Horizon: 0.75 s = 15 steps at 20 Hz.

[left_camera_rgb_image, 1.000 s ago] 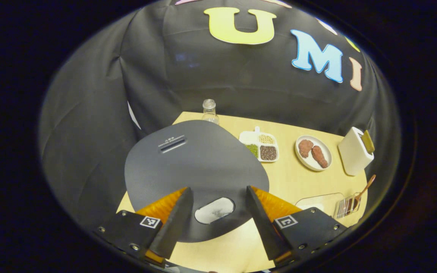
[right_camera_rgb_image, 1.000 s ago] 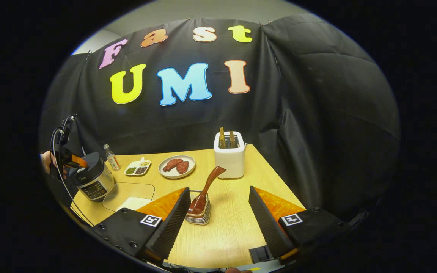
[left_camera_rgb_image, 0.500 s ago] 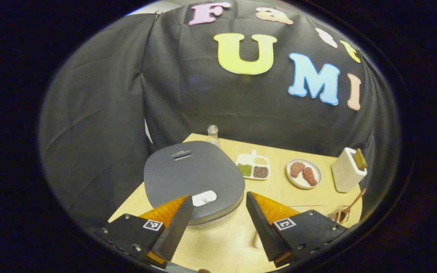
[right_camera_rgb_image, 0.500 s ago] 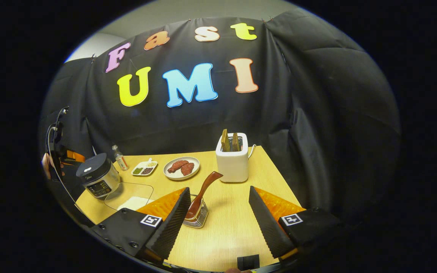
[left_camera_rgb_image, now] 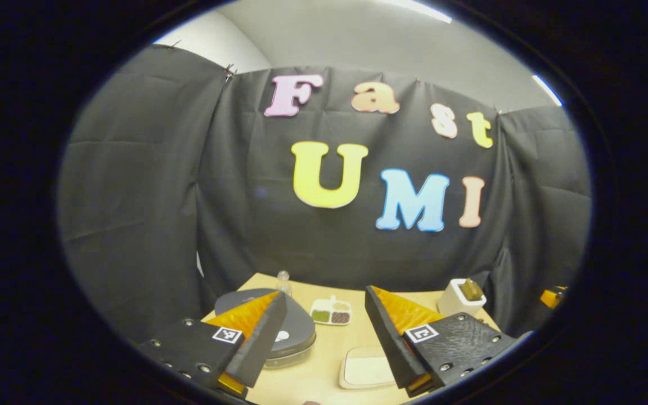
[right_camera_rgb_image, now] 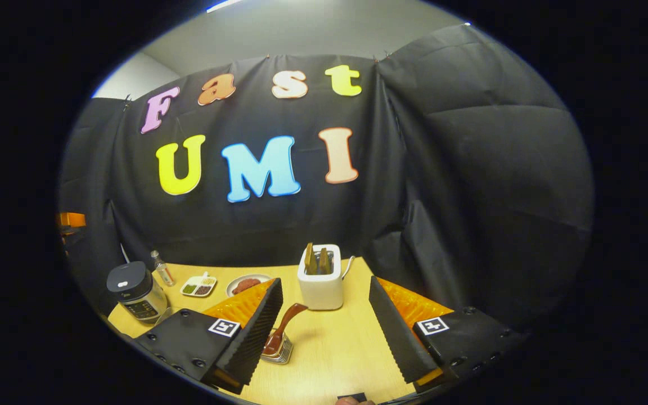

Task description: Close the left gripper, press the button to open the rice cooker; take a wooden spoon from the chopstick holder with the right hand, scoop a spoonful of rice and pour it into the rice cooker, then put the wooden spoon back into the chopstick holder.

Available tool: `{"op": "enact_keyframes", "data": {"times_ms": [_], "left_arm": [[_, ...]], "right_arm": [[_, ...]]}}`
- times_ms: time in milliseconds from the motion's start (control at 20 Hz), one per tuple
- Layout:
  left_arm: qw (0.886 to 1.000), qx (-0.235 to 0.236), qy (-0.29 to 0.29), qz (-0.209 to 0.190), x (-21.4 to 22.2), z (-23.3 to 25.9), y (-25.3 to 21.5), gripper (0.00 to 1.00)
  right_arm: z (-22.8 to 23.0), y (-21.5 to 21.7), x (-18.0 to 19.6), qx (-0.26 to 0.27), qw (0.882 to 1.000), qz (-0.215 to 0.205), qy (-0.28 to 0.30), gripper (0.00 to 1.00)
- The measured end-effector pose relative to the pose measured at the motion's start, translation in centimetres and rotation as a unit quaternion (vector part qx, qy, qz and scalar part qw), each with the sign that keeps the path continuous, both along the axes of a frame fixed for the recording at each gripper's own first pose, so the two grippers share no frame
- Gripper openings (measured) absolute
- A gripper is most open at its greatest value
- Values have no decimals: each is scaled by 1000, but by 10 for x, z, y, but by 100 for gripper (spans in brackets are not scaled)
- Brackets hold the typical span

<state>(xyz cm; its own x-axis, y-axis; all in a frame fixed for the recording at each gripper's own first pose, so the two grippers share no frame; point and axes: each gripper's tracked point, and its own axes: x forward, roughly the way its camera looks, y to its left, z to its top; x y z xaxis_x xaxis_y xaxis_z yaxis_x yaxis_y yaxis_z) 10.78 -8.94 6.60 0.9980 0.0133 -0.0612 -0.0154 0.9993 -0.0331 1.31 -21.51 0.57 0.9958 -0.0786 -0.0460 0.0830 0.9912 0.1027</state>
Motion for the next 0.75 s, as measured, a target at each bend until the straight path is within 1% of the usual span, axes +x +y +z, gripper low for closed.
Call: {"op": "enact_keyframes", "data": {"times_ms": [150,250,350,450,500,650,750], "left_arm": [[999,1,-36,-12,-26,29,9,89],[999,5,-51,-2,-48,39,27,88],[998,5,-67,5,-68,42,41,89],[996,11,-90,11,-88,41,59,88],[996,11,-86,11,-97,33,67,88],[998,-1,-62,8,-120,6,85,89],[998,3,-57,6,-130,-5,95,89]], "right_arm": [[38,-3,-24,-5,999,-26,-39,98],[54,0,-46,1,998,-41,-56,98],[61,7,-69,5,996,-51,-66,98],[56,17,-89,2,997,-52,-59,98],[51,19,-98,4,997,-57,-53,98],[54,28,-124,13,996,-68,-58,98],[53,33,-140,7,996,-73,-56,98]]}}
